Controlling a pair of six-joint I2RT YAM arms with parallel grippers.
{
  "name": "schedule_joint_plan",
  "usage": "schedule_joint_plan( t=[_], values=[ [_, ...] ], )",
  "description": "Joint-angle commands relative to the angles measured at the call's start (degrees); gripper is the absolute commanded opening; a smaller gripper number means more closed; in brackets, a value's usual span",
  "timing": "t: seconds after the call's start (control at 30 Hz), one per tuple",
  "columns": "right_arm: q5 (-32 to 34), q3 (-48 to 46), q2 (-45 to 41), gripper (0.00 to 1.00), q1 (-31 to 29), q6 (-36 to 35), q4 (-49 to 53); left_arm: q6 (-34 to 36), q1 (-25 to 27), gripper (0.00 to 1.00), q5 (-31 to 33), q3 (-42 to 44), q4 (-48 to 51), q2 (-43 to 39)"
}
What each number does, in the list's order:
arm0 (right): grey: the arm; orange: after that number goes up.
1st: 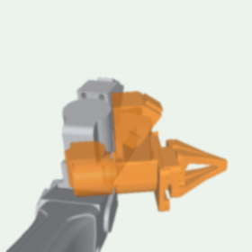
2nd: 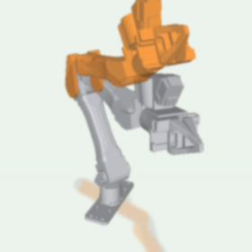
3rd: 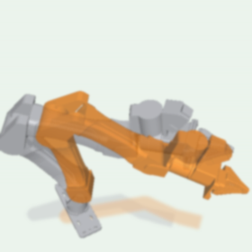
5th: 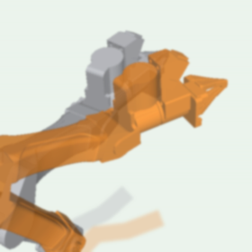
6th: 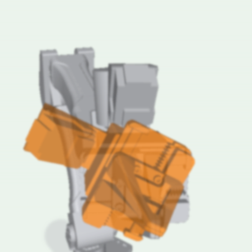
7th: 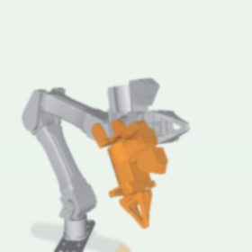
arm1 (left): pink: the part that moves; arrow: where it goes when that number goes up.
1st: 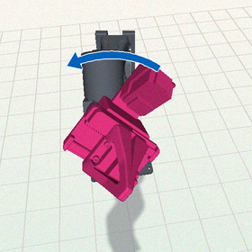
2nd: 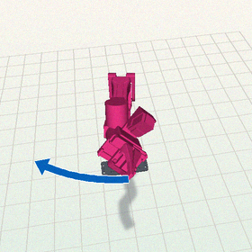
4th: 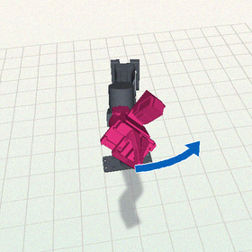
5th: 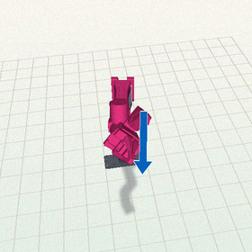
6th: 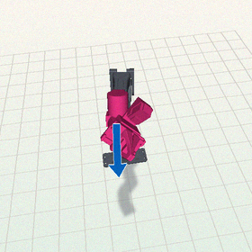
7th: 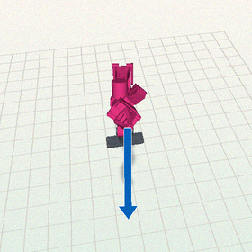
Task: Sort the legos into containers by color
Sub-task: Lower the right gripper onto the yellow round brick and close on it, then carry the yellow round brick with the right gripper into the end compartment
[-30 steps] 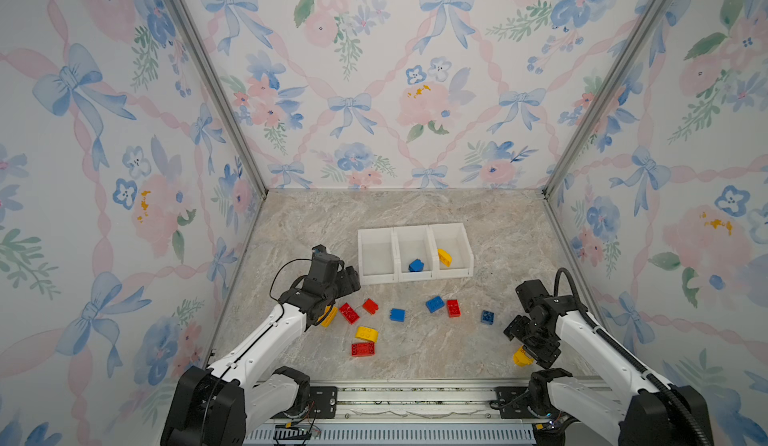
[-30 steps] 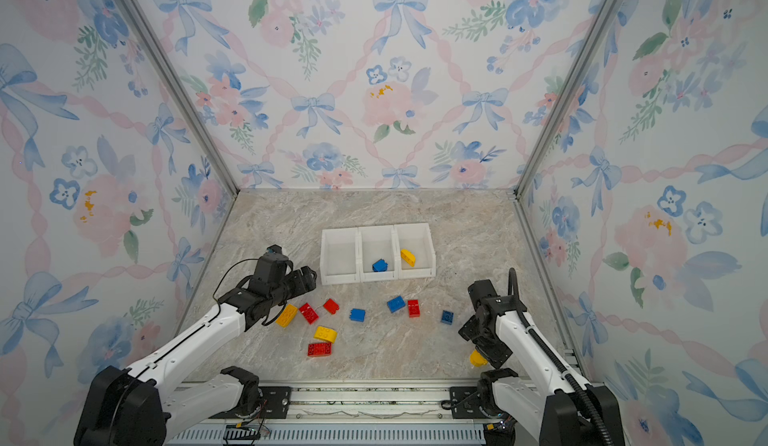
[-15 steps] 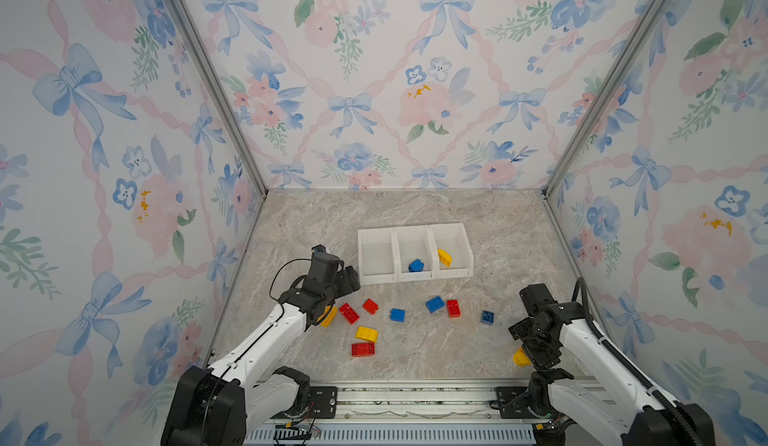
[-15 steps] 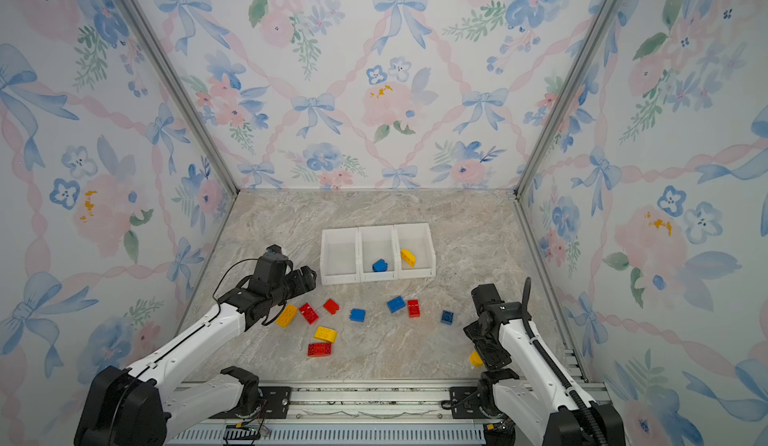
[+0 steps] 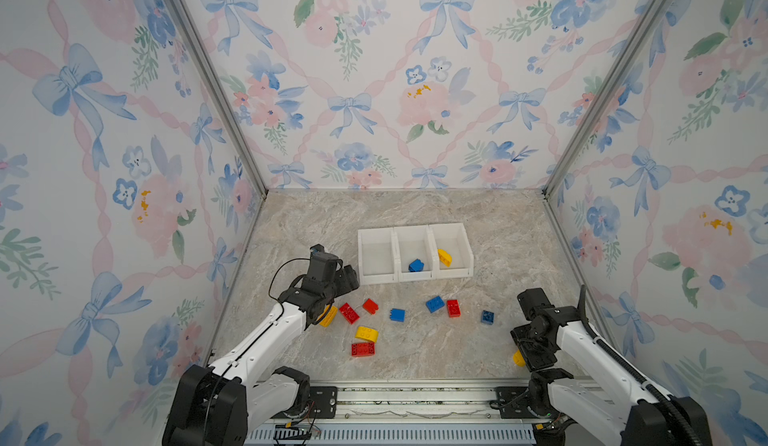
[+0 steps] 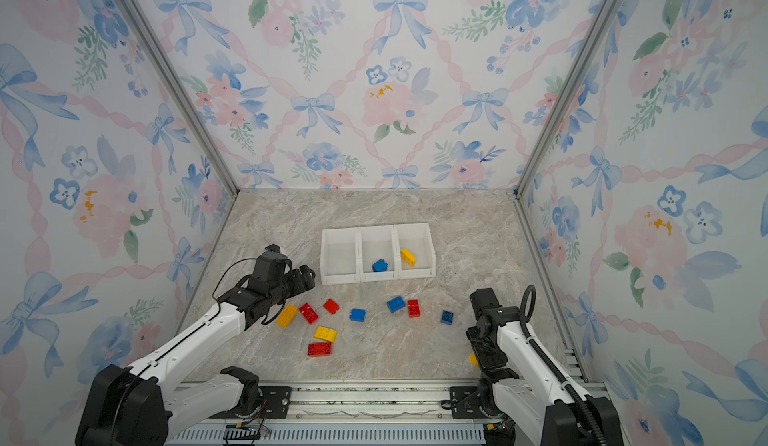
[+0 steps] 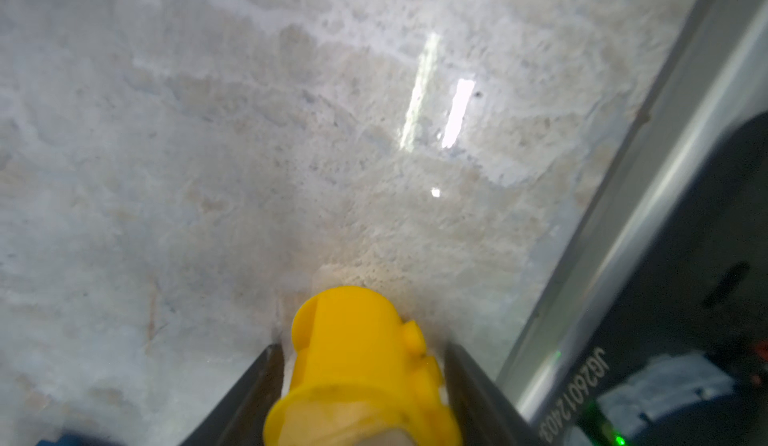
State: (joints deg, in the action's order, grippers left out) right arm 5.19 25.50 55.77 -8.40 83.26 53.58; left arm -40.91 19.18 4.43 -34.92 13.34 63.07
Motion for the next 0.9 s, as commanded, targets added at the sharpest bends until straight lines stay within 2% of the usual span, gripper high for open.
schedule_joint_plan(
  t=[0.0, 0.37, 0.7, 0.87],
  values=[
    [1.5, -1.1, -0.1, 0.55, -0.9, 1.0, -0.4, 0.9, -0.5, 0.89, 0.0, -0.3, -0.2, 0.3],
    [3.2, 1.3, 0.4, 0.35, -4.1, 0.0, 1.1, 1.3, -0.9, 0.89, -0.3, -0.8, -0.1, 1.0],
    [6.7, 8.4, 0.1, 0.31, -8.6, -2.7, 6.0, 1.7, -1.3, 0.89, -1.1, -0.5, -0.2, 0.1],
    [9.2, 15.7, 3.7, 0.31, -11.9, -7.3, 7.0, 2.4, -1.5, 0.89, -1.9, -0.3, -0.2, 0.1]
  ],
)
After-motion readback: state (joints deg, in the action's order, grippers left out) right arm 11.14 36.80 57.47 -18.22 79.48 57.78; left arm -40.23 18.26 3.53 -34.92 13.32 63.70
